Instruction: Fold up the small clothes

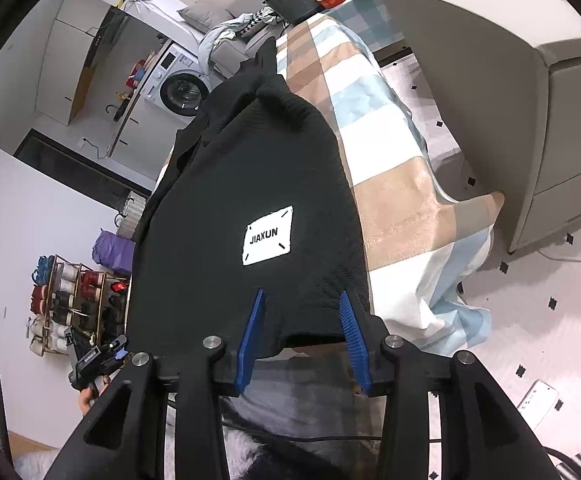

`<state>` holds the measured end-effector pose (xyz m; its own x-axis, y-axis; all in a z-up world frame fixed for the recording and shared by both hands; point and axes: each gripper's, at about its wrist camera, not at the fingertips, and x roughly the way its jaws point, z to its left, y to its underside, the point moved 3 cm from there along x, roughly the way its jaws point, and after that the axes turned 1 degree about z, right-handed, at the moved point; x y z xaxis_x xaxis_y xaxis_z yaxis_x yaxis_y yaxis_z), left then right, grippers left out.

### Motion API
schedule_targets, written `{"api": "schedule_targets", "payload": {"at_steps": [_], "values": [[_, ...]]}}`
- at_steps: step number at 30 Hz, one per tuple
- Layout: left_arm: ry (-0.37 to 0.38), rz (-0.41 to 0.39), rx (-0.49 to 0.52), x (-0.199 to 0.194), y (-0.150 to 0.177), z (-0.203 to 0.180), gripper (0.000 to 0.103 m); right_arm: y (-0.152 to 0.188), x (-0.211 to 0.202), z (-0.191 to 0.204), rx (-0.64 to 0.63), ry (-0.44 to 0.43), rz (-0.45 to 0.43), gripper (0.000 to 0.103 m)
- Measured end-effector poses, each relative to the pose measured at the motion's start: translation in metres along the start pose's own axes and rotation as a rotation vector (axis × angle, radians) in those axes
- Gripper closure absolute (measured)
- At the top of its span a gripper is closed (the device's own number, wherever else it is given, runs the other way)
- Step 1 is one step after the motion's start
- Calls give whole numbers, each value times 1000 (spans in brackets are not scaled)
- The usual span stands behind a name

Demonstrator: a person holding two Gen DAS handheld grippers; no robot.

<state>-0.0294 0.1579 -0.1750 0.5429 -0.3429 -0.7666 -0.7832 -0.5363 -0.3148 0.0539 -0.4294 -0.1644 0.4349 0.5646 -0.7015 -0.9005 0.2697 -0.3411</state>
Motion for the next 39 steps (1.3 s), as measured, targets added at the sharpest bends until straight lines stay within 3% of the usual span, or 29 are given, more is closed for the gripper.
{"api": "schedule_targets", "payload": {"at_steps": [4,6,11,18,26,32,39], "values": [[37,-8,-2,-1,0,0,53,0,1,-2,17,-33,4,63],[59,-20,45,-7,1,-9,61,0,1,-1,19,-56,8,63],[83,-59,172,-19,3,-38,61,-1,2,1,12,-76,14,61],[83,-38,102,-5,-6,-32,61,-1,8,0,16,-82,27,60],[70,-39,99,6,-14,-29,61,-10,-9,-12,34,-38,-48,60],[56,-41,96,8,-17,-28,61,-11,-5,-22,57,-16,-47,60],[77,-42,86,9,-19,-25,61,-9,4,-18,67,-85,-16,59]]}}
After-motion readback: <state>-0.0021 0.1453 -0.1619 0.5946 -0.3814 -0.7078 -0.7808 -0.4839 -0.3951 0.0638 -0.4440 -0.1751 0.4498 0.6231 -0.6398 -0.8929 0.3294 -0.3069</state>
